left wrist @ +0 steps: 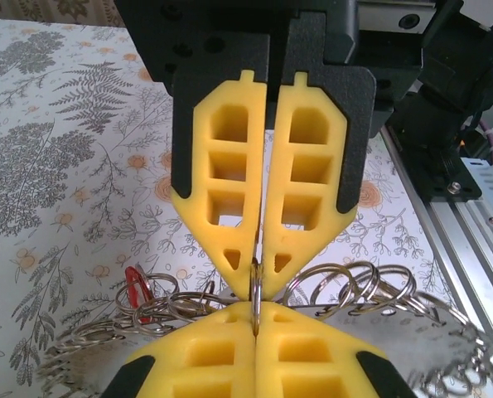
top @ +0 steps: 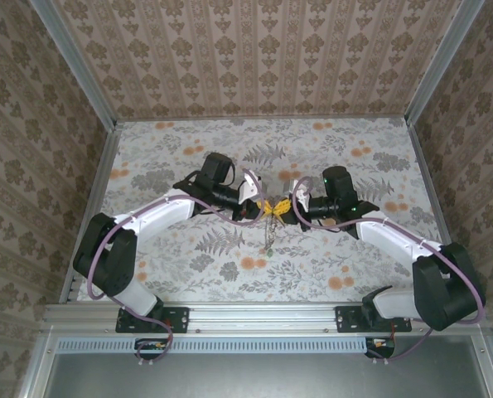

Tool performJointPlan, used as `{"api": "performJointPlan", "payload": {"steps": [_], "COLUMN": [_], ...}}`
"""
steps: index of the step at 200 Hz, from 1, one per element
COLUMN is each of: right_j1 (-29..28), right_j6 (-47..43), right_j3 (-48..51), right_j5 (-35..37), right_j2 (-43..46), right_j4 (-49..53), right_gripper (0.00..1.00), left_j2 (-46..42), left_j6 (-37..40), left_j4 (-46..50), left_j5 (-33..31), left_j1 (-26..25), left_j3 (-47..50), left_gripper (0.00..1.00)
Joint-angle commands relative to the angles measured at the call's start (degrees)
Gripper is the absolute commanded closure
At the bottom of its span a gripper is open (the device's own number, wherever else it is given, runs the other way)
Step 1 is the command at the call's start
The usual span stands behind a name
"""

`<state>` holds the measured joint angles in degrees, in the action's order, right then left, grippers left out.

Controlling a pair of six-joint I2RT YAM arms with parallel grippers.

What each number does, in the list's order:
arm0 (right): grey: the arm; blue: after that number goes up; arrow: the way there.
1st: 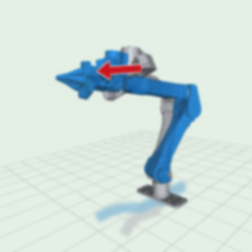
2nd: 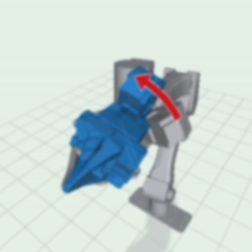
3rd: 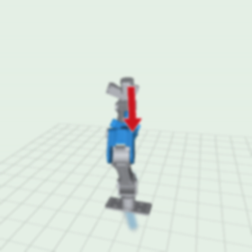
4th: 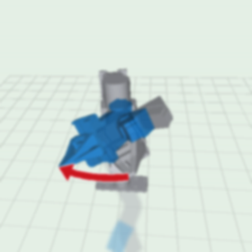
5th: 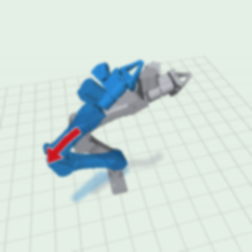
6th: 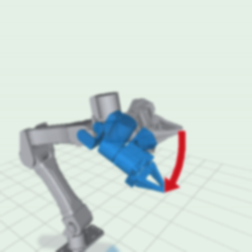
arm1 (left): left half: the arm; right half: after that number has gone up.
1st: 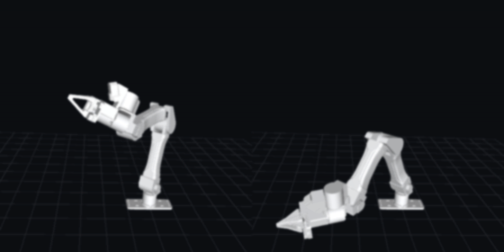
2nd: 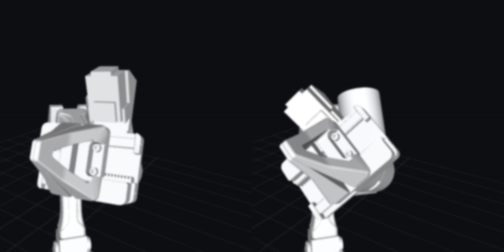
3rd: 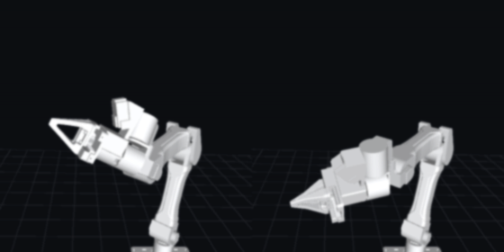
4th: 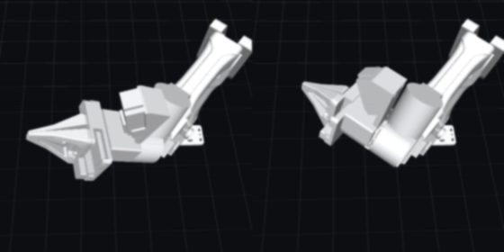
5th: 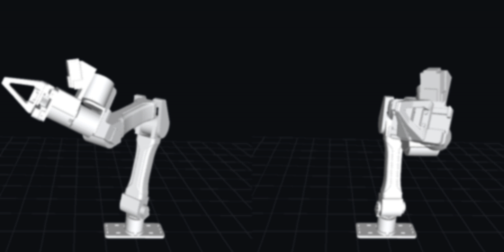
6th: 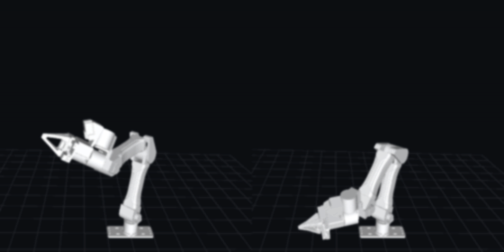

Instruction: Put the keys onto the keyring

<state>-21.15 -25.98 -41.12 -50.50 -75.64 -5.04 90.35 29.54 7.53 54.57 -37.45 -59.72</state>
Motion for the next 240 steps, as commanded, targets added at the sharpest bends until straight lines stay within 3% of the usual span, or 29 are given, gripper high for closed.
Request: {"api": "performJointPlan", "payload": {"steps": [1, 42, 49, 68, 93, 139, 180, 204, 240], "right_j1": [0.17, 0.09, -0.02, -0.84, -2.70, -5.16, -6.97, -7.37, -7.27], "right_j6": [1.89, 3.35, 2.95, 0.10, -4.58, -7.44, -8.79, -9.33, -10.14], "right_j3": [1.28, 1.51, 1.21, -0.48, -3.75, -6.74, -8.48, -9.00, -7.23], "right_j5": [-1.10, 0.13, 0.68, 3.14, 7.00, 10.74, 12.57, 13.07, 13.93], "right_j2": [-0.71, 2.17, 2.78, 4.27, 5.12, 5.81, 6.89, 7.93, 8.66], "right_j4": [-2.66, -4.70, -3.95, 1.03, 9.39, 15.01, 16.71, 17.17, 16.25], "right_gripper": [0.95, 1.00, 1.00, 1.00, 1.00, 1.00, 1.00, 1.00, 0.98], "left_j2": [-2.42, -2.01, -1.72, -0.86, 0.13, 2.09, 2.73, 3.01, 0.86], "left_j6": [-2.54, -1.55, -0.84, 1.85, 5.54, 9.75, 9.95, 9.50, 5.32], "left_j4": [-5.30, -2.53, -1.10, 4.54, 11.01, 18.68, 20.16, 20.48, 13.56], "left_j5": [5.83, 3.80, 3.25, 0.82, -3.45, -8.73, -11.14, -11.23, -6.08], "left_j1": [-0.25, -0.25, -0.23, -0.33, -0.93, -2.08, -2.71, -2.70, -1.75], "left_j3": [0.34, -0.13, -0.50, -2.53, -5.07, -8.80, -9.55, -10.19, -7.23], "left_gripper": [1.00, 1.00, 0.96, 0.86, 0.81, 0.78, 0.81, 1.00, 1.00]}}
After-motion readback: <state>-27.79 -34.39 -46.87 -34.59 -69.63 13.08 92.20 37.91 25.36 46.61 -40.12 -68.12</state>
